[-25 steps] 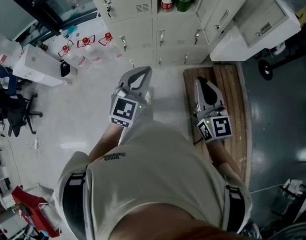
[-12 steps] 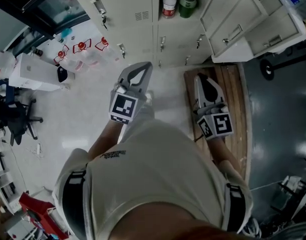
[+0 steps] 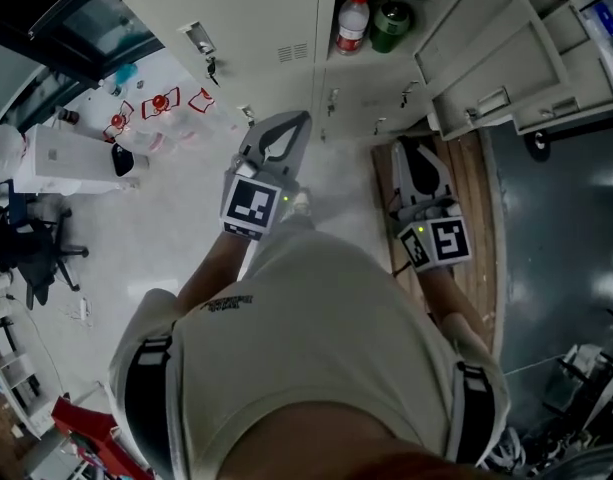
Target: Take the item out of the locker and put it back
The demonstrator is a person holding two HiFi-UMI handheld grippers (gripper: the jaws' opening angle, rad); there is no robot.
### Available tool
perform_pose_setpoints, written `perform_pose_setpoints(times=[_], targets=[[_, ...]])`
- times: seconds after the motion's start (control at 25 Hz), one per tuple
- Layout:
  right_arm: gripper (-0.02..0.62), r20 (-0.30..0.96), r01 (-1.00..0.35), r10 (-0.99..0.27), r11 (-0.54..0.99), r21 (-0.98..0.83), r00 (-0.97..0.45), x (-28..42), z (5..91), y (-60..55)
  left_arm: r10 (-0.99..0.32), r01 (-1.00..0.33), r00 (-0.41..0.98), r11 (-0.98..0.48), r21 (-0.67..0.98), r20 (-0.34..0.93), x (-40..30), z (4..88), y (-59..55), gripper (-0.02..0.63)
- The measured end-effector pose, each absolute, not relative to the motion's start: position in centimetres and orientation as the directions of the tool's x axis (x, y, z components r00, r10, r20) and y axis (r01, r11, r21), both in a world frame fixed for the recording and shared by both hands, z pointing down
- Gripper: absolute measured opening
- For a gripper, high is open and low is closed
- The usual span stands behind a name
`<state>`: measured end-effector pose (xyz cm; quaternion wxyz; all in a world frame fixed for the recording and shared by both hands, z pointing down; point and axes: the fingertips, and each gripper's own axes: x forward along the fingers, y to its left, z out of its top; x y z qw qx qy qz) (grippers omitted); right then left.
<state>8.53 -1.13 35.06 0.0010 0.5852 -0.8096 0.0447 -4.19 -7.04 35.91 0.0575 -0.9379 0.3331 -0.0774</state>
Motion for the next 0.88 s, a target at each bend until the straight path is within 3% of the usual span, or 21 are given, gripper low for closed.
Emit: perform_pose_setpoints(times=[0.88], targets=[[0.003, 0.034, -0.97, -0.97, 0.241, -0.017, -0.241, 7.5, 33.4, -11.7, -0.578, -0.567, 0.814, -0.812, -0.138, 0.055, -3.7, 33.3, -17.2, 0.012]])
